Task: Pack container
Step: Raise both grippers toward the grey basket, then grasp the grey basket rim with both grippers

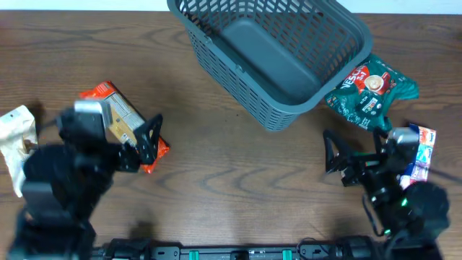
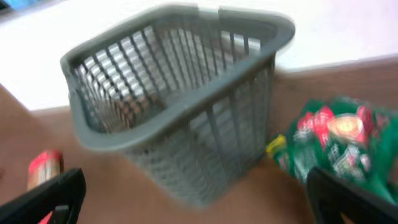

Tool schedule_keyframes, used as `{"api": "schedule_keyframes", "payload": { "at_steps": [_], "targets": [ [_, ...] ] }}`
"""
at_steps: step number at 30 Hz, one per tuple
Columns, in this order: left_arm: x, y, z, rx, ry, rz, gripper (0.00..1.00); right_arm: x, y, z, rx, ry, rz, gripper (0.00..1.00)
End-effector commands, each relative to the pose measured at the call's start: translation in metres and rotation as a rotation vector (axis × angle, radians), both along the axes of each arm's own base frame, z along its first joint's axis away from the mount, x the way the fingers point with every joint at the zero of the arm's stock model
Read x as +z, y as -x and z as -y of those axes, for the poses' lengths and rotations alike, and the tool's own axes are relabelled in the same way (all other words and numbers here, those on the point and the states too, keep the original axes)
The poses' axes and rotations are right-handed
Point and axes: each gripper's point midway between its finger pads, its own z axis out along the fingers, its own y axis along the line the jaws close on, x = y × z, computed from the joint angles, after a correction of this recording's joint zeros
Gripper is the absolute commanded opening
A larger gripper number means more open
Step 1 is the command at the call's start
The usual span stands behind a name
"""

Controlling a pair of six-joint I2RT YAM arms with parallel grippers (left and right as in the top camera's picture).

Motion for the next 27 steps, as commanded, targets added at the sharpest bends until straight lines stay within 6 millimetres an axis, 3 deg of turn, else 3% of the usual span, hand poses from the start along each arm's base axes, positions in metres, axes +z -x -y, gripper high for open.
{"api": "schedule_keyframes", "payload": {
  "at_steps": [1,6,10,12,14,16,18,20,25,27],
  "targets": [
    [0.028,-0.014,0.010,-0.046,0.019,-0.075,0.98,0.018,-0.007,-0.004,0.049,0.084,-0.109,0.99],
    [0.033,-0.022,0.020,-0.123,-0.018,-0.282,0.99,0.033,-0.008,-0.017,0.144,0.101,-0.319,0.99],
    [0.036,-0.024,0.035,-0.197,0.033,-0.353,0.99,0.055,-0.008,-0.038,0.264,0.036,-0.348,0.99],
    [0.035,-0.027,0.037,-0.202,0.037,-0.356,0.99,0.060,-0.012,-0.041,0.282,0.035,-0.336,0.50],
    [0.036,-0.030,0.037,-0.202,0.037,-0.349,1.00,0.060,-0.014,-0.041,0.272,0.027,-0.343,0.22],
    [0.039,-0.033,0.037,-0.202,0.036,-0.328,0.84,0.059,-0.014,-0.039,0.258,0.021,-0.352,0.03],
    [0.048,-0.041,0.038,-0.203,0.036,-0.281,0.69,0.058,-0.017,-0.035,0.231,0.033,-0.352,0.01],
    [0.054,-0.050,0.038,-0.200,0.034,-0.241,0.41,0.061,-0.020,-0.031,0.211,0.045,-0.346,0.01],
    [0.062,-0.080,0.039,-0.195,0.029,-0.219,0.24,0.067,-0.026,-0.032,0.213,0.045,-0.386,0.01],
    [0.063,-0.094,0.043,-0.201,0.026,-0.221,0.12,0.061,-0.026,-0.038,0.247,0.047,-0.445,0.01]
  ]
}}
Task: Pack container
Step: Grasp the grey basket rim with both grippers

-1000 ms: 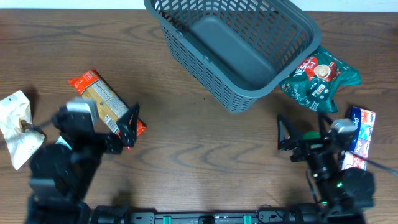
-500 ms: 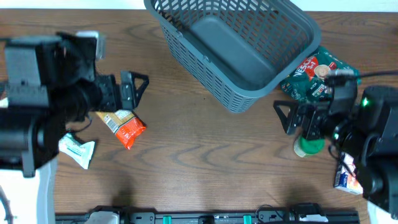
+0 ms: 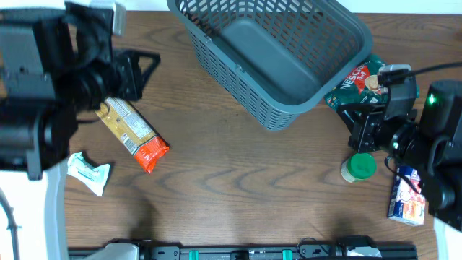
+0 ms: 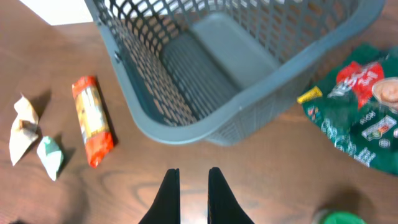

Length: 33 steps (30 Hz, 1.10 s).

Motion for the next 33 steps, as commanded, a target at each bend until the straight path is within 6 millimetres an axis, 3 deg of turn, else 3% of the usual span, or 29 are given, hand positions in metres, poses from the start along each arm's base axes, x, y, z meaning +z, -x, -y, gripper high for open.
{"api": "schedule_keyframes", "payload": {
  "at_steps": [1,9,14,23,33],
  "targets": [
    [0.000,-0.025,0.009,-0.032,-0.011,-0.002,0.11,-0.001,-0.004,-0.010,0.058,0.010,-0.050,0.01],
    [-0.015,-0.074,0.057,-0.156,-0.245,0.062,0.05,-0.028,0.006,-0.070,0.365,0.077,-0.161,0.01],
    [-0.025,-0.094,0.075,-0.202,-0.274,0.089,0.06,-0.030,0.014,-0.090,0.443,0.084,-0.162,0.01],
    [-0.039,-0.137,0.089,-0.258,-0.341,0.180,0.05,-0.036,0.035,-0.105,0.571,0.137,-0.169,0.01],
    [-0.109,-0.171,0.100,-0.291,-0.370,0.051,0.06,-0.041,0.039,-0.108,0.607,0.165,-0.180,0.01]
  ]
}}
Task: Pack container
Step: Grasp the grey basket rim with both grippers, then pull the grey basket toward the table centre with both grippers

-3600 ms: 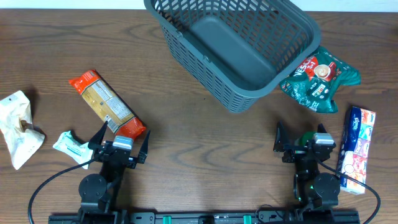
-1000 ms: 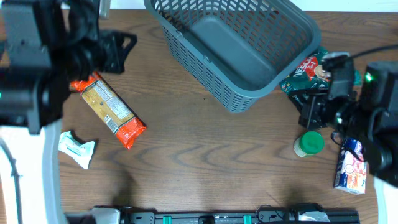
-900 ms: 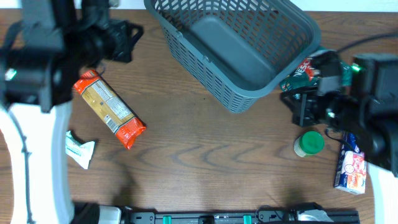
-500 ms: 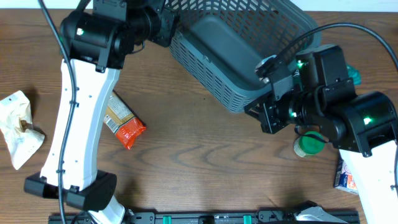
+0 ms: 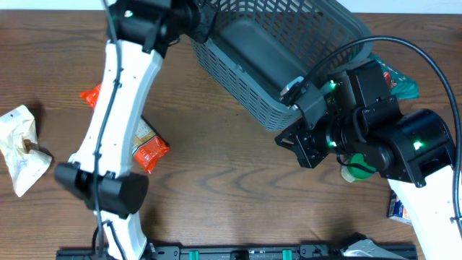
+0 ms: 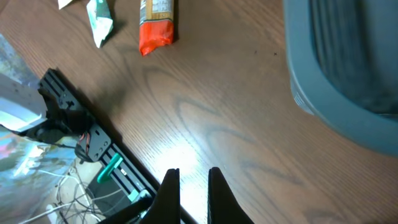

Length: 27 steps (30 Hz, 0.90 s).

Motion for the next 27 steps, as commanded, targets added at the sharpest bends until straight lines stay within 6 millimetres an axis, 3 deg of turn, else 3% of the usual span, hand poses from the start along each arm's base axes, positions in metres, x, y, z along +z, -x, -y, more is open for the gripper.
{"api": "schedule_keyframes", "payload": {
  "at_steps": [1,7,20,27],
  "targets": [
    [-0.013,-0.008,0.001,-0.007,-0.022,-0.016,0.06,0.002,0.000,-0.001,0.026,0.017,0.021,0.01],
    [-0.024,-0.013,0.002,-0.006,-0.028,-0.034,0.06,-0.013,-0.010,-0.004,0.032,0.050,-0.018,0.01],
    [-0.026,-0.012,0.001,-0.012,-0.040,-0.035,0.06,-0.071,-0.044,-0.021,0.111,0.146,-0.144,0.01],
    [-0.045,-0.013,-0.002,-0.007,-0.063,-0.086,0.06,-0.080,-0.055,-0.025,0.111,0.156,-0.142,0.01]
  ]
}}
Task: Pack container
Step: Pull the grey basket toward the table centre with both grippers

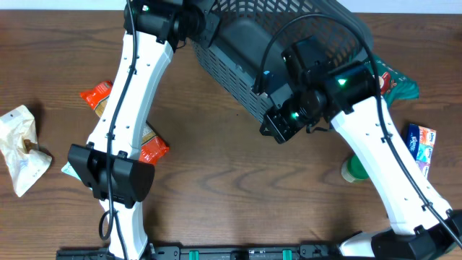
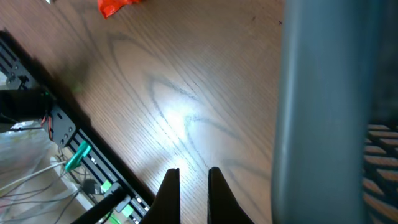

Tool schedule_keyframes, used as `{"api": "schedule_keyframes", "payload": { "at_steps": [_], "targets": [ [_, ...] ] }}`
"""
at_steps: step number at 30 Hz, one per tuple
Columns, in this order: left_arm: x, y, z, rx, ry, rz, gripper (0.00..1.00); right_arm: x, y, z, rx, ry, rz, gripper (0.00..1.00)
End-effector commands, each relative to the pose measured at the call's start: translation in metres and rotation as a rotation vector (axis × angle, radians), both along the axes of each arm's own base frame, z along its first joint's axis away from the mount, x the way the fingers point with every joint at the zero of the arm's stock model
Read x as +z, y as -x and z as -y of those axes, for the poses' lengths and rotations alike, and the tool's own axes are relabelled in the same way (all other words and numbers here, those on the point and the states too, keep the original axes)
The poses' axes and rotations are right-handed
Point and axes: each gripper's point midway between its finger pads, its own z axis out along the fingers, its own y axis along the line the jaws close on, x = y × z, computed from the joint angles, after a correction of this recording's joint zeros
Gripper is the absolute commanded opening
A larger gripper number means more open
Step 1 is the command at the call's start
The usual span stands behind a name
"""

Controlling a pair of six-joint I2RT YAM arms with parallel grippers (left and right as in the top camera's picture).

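The grey slatted basket (image 1: 289,43) stands at the back centre; its wall (image 2: 323,112) fills the right of the right wrist view. My left gripper (image 1: 193,20) is at the basket's far-left rim, and its fingers are too dark to read. My right gripper (image 1: 278,124) hovers at the basket's near corner, shut with nothing between its fingers (image 2: 193,169), above bare wood. An orange snack packet (image 1: 148,148) lies to the left, partly under my left arm. At the right lie a green packet (image 1: 401,81), a green-lidded jar (image 1: 355,170) and a blue-and-white carton (image 1: 422,143).
A crumpled white wrapper (image 1: 22,148) lies at the far left edge. The table's front rail with cables (image 2: 68,149) shows below the right gripper. My left arm (image 1: 123,108) stretches across the left half of the table from front to back.
My right gripper has moved up and left, from in front of the basket to right against its near corner. The green-lidded jar now shows whole. My left gripper stays at the far-left rim.
Both arms were low at the front edge, the right gripper wide open facing the basket. Then the left was raised at the far left and the right, shut, stood by the green packet. Then the left reached the basket's far-left rim and the right moved toward its near corner.
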Motion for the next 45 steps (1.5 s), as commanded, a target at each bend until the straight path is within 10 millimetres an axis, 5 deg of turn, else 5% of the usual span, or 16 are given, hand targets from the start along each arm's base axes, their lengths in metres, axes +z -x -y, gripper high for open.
{"api": "schedule_keyframes", "payload": {
  "at_steps": [1,14,23,45],
  "targets": [
    [-0.008,-0.002,-0.004,0.001,-0.027,-0.016,0.06,0.004,-0.004,-0.002,0.026,0.007,0.040,0.01],
    [-0.027,0.018,-0.011,-0.001,-0.063,-0.129,0.06,-0.003,-0.030,0.036,-0.120,0.160,0.108,0.01],
    [-0.039,0.049,-0.021,-0.002,-0.104,-0.258,0.06,-0.001,-0.046,0.051,-0.198,0.156,0.130,0.01],
    [0.014,0.118,-0.024,-0.005,-0.090,-0.280,0.06,0.006,-0.079,0.077,-0.367,0.172,0.211,0.01]
  ]
}}
